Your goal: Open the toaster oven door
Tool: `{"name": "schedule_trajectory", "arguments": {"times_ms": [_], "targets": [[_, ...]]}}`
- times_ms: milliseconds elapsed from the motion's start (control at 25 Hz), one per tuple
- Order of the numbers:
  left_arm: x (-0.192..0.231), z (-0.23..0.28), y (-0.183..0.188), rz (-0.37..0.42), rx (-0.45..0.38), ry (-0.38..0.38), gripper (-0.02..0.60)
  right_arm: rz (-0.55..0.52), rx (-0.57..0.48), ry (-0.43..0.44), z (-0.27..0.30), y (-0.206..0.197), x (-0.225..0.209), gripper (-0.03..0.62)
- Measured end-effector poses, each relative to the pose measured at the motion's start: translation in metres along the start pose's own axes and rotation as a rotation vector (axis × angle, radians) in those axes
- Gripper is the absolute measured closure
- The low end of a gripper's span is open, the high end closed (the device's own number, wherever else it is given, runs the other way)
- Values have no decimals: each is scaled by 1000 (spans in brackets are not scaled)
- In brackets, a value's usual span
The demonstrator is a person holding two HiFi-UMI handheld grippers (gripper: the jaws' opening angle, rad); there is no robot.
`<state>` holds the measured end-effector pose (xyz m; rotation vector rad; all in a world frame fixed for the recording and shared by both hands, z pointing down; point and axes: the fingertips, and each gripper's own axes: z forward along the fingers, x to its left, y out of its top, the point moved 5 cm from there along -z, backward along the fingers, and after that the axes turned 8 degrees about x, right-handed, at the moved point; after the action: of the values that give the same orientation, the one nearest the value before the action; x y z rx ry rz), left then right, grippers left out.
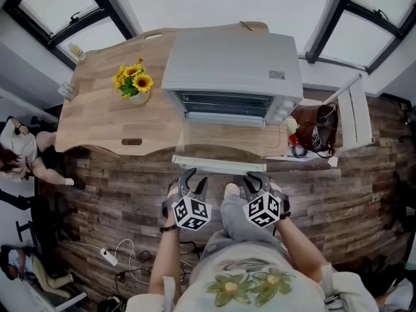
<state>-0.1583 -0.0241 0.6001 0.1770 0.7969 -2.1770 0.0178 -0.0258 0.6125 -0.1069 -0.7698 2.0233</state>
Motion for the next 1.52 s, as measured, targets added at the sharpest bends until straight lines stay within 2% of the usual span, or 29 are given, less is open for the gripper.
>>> {"name": "schedule_trajectory", "arguments": {"times_ms": [280,360,760,880,1200,1520], "targets": [[5,5,14,-34,-33,-15,399,-8,26,19,8,-5,5,523],[5,11,14,-44,-23,-33,417,-9,36,23,10,-7,6,523],[3,21,10,-46,-2,-52,428,85,90,89,19,-15,11,523],[5,22,10,-60,-8,-50,428,118,83,105,16,-10,10,523],[2,29,7,-71,10,-59,428,122,30,131,4,5,13,525],[-5,38,0,-92,41,-79,428,128,38,135,5,2,10,525]]}}
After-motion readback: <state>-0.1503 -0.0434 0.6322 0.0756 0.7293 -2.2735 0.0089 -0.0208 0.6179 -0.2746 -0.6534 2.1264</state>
